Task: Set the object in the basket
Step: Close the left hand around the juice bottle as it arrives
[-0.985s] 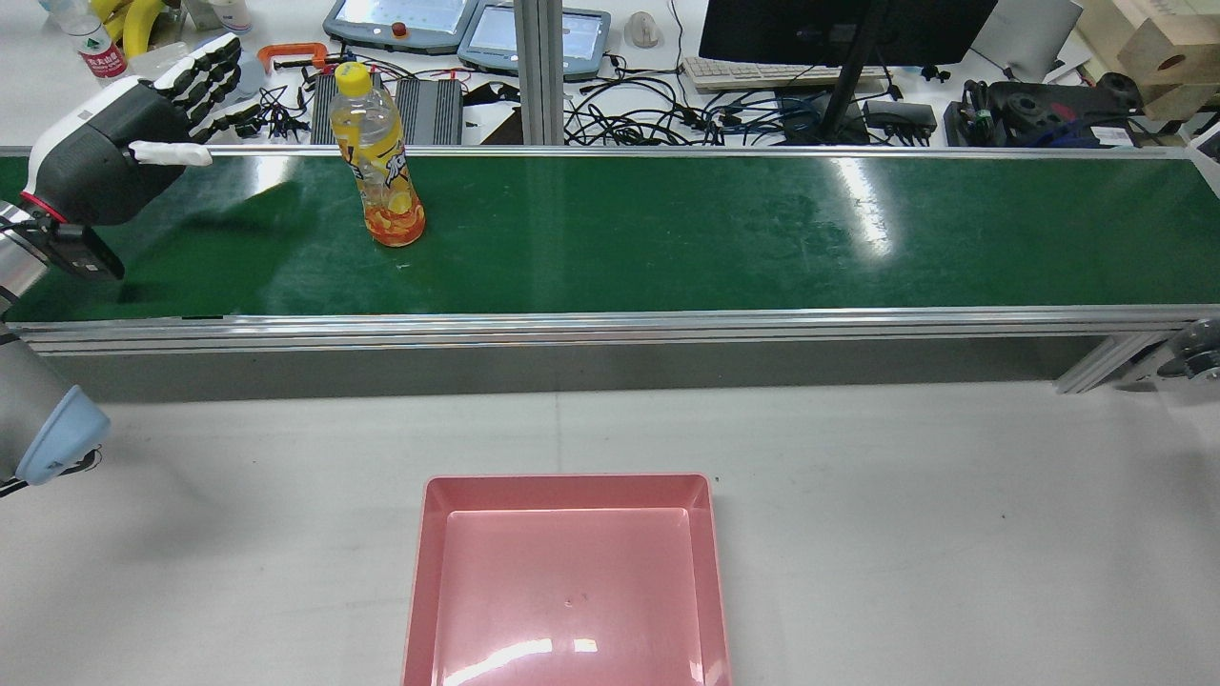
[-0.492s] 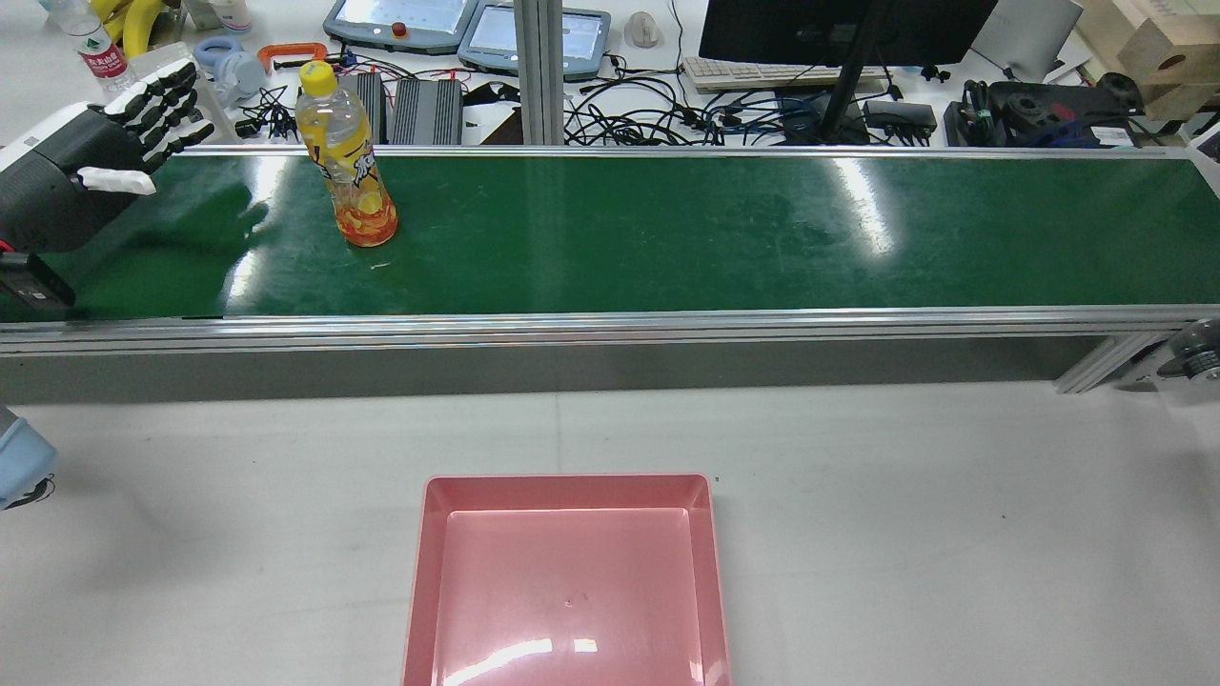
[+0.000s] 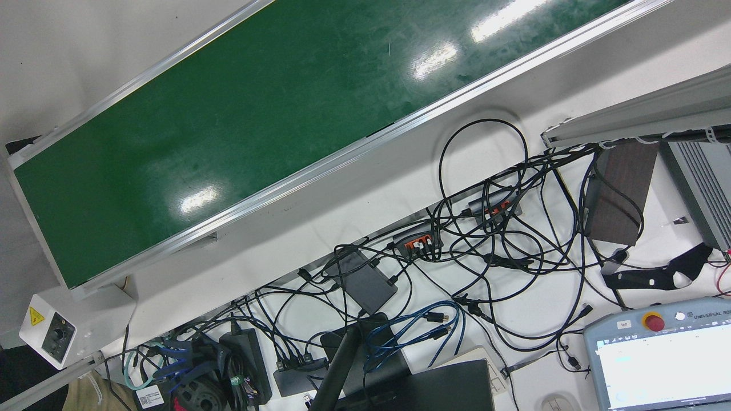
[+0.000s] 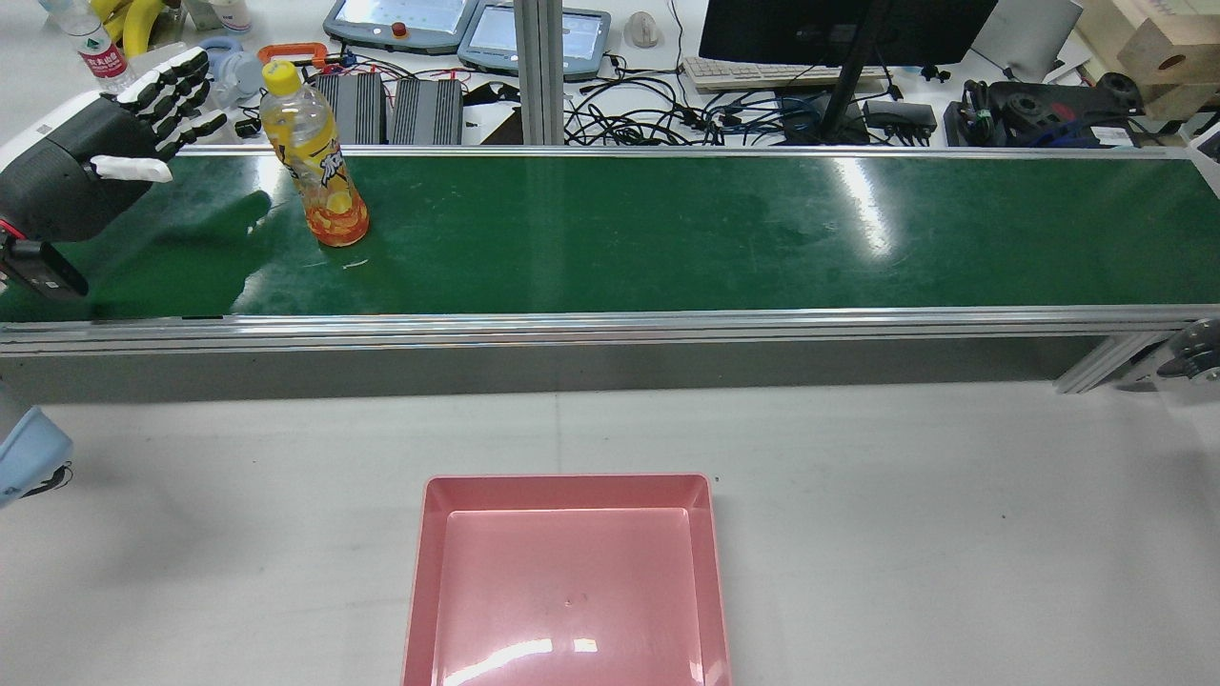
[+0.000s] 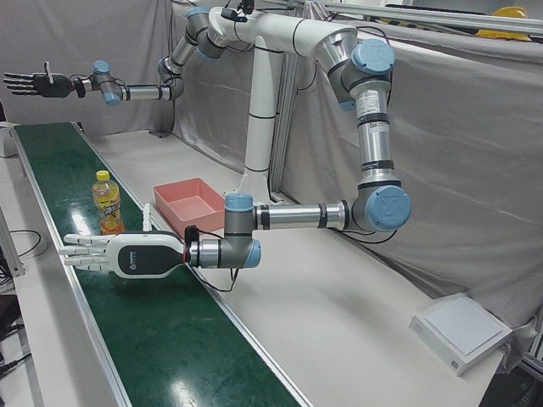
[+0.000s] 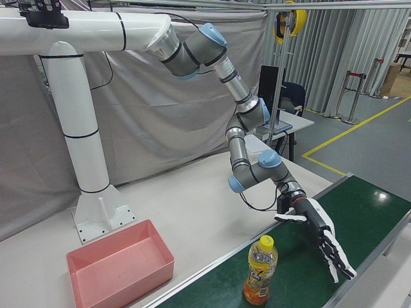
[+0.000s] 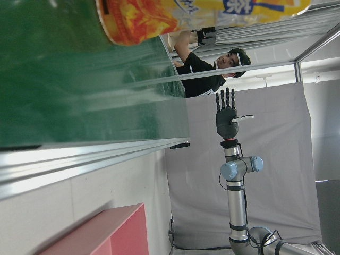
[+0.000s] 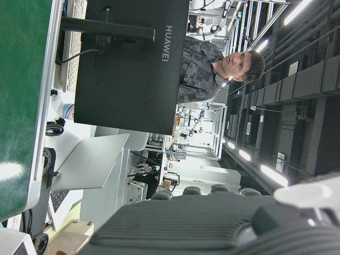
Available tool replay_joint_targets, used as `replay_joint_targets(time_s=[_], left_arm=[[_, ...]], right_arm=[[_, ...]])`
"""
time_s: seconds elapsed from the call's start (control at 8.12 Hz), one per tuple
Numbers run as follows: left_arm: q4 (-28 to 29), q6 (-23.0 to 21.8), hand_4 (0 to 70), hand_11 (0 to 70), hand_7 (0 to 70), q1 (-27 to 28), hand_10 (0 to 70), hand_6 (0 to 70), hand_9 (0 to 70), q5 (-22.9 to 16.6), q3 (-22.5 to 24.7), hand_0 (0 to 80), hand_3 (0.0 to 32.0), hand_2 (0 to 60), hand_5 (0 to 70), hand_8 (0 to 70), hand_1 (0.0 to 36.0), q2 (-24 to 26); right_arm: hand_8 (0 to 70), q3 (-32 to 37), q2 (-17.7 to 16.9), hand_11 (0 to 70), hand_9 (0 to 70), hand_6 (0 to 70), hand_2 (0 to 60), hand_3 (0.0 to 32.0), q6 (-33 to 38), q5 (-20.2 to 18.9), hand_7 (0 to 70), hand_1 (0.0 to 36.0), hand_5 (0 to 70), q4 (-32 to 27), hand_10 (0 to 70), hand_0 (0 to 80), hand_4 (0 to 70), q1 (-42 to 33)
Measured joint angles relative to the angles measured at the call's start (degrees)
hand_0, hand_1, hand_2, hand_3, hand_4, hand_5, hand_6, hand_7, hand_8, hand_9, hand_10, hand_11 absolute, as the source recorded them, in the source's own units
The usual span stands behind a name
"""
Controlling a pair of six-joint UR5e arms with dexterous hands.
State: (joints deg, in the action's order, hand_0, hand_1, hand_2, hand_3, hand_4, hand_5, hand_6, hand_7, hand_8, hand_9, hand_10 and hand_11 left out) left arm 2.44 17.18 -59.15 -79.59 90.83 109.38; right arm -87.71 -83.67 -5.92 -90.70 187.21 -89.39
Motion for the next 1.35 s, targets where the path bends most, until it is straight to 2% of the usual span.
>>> replay_joint_targets(time_s=[0.25,0.37,0.62,0.74,0.86,0.98,1.23,1.35], left_arm=[[-1.64,0.06,0.0,10.2,0.0,0.06,5.9,0.0,0.0,0.0,1.01,46.1,0.0,8.3,10.6,0.0,12.6,1.46],[-1.9,0.16,0.0,10.3,0.0,0.08,6.0,0.0,0.0,0.03,1.08,46.0,0.0,8.6,10.5,0.0,12.4,1.63],[-1.7,0.34,0.0,10.0,0.0,0.09,5.8,0.0,0.0,-0.01,1.04,46.1,0.0,7.1,10.7,0.0,12.2,1.46],[-1.43,0.34,0.0,9.6,0.0,0.09,5.6,0.0,0.0,-0.03,1.09,46.2,0.0,0.0,10.1,0.0,9.5,1.29],[-1.18,0.36,0.0,9.7,0.0,0.06,5.7,0.0,0.0,-0.07,1.22,46.3,0.0,0.0,9.9,0.0,7.9,1.22],[-1.05,0.38,0.0,9.7,0.0,0.07,5.7,0.0,0.0,-0.13,1.3,46.5,0.0,0.0,10.4,0.0,8.2,1.23],[-0.99,0.43,0.0,10.1,0.0,0.19,6.0,0.0,0.1,-0.2,1.3,46.0,0.0,0.5,11.3,0.0,10.5,1.41],[-1.02,0.46,0.0,10.2,0.0,0.27,6.0,0.0,0.4,-0.21,1.31,46.0,0.0,3.4,11.7,0.0,11.1,1.48]], right_arm=[[0.0,0.0,0.0,0.0,0.0,0.0,0.0,0.0,-0.03,0.0,0.0,0.0,0.0,0.0,0.0,0.0,0.0,0.0],[0.0,0.0,0.0,0.0,0.0,0.0,0.0,0.0,-0.04,0.0,0.0,0.0,0.0,0.0,0.0,0.0,0.0,0.0],[0.0,0.0,0.0,0.0,0.0,0.0,0.0,0.0,-0.02,0.0,0.0,0.0,0.0,-0.03,0.0,0.0,0.0,0.0],[0.0,0.0,0.0,0.0,0.0,0.0,0.0,0.0,-0.01,0.0,0.0,0.0,0.0,-0.03,0.0,0.0,0.0,0.0],[0.0,0.0,0.0,0.0,0.0,0.0,0.0,0.0,0.01,0.0,0.0,0.0,0.0,-0.02,0.0,0.0,0.0,0.0],[0.0,0.0,0.0,0.0,0.0,0.0,0.0,0.0,0.0,0.0,0.0,0.0,0.0,-0.01,0.0,0.0,0.0,0.0],[0.0,0.0,0.0,0.0,0.0,0.0,0.0,0.0,-0.01,0.0,0.0,0.0,0.0,0.0,0.0,0.0,0.0,0.0],[0.0,0.0,0.0,0.0,0.0,0.0,0.0,0.0,0.01,0.0,0.0,0.0,0.0,0.0,0.0,0.0,0.0,0.0]])
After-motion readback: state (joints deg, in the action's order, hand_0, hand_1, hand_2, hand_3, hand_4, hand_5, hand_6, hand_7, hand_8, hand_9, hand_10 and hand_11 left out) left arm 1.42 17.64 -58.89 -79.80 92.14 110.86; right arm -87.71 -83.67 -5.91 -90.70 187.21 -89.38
